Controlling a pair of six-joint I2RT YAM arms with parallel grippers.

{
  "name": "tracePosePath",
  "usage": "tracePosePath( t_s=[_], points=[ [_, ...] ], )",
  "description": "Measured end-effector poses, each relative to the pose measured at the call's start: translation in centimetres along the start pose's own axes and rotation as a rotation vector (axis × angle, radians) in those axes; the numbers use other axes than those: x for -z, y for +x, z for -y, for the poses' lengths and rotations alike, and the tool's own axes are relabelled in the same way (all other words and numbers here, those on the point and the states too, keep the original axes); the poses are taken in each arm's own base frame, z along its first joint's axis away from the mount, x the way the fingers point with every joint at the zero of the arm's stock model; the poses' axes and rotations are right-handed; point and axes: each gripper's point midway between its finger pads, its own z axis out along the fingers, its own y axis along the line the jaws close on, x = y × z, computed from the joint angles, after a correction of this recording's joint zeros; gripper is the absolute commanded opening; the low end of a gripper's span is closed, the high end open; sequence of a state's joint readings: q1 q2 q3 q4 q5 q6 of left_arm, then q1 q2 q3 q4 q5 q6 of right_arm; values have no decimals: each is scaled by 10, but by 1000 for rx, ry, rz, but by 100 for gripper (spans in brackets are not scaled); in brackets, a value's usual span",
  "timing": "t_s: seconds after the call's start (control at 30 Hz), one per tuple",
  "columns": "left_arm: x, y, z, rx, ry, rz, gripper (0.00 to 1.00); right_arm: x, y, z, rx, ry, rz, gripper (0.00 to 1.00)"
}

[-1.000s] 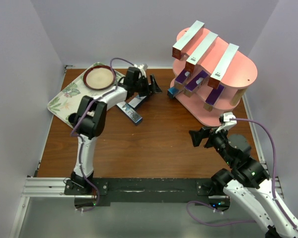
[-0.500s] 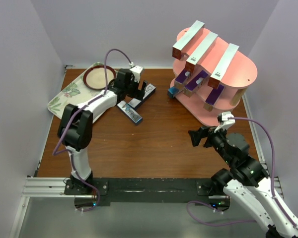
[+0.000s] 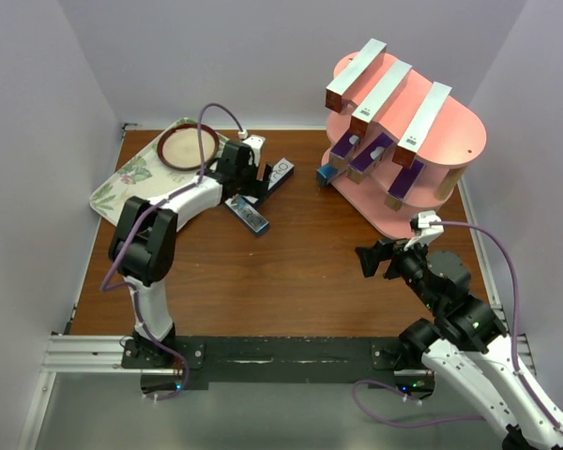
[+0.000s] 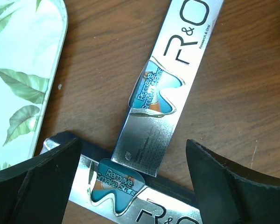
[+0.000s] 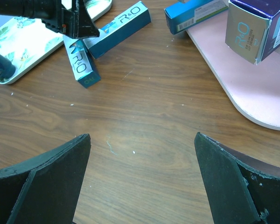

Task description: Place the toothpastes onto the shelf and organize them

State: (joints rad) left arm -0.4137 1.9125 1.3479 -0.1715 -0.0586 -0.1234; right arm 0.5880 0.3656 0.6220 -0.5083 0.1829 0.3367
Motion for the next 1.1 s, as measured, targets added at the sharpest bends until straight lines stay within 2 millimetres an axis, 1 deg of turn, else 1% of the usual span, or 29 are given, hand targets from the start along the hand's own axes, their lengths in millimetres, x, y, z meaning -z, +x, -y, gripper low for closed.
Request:
tracePosePath(
  t_s=[0.13,0.23,0.3,0.37,0.47,0.7,0.8,0.9,0.93,0.97,1.0,1.03,1.1],
  points=[
    [-4,2,4,-48,32,-1,98,0,0,0,0,-1,2,97],
    [-11,8,7,-72,56,-19,97,0,0,0,-1,-1,2,97],
    [-15,15,9,-88,71,-35,95,0,0,0,-1,-1,2,98],
    [-18,19,10,-107,81,-46,91,0,0,0,0,-1,2,98],
    [-21,22,9,-131,84,-53,87,0,0,0,0,-1,2,98],
    [-32,26,7,-180,82,-77,82,0,0,0,-1,-1,2,97],
    [-39,31,7,-212,77,-109,79,0,1,0,0,0,-1,97],
    [-41,36,6,-237,64,-131,74,0,2,1,1,1,-3,97],
    [-41,37,6,-242,62,-138,67,0,2,1,1,1,-3,97],
    [-40,38,7,-248,63,-144,63,0,2,1,0,1,-3,97],
    [-39,39,7,-253,63,-149,61,0,2,1,0,1,-3,97],
    [-39,40,8,-258,64,-154,56,-1,2,1,1,1,-4,97],
    [-38,42,9,-263,68,-162,52,-1,2,1,1,1,-4,97]
  ],
)
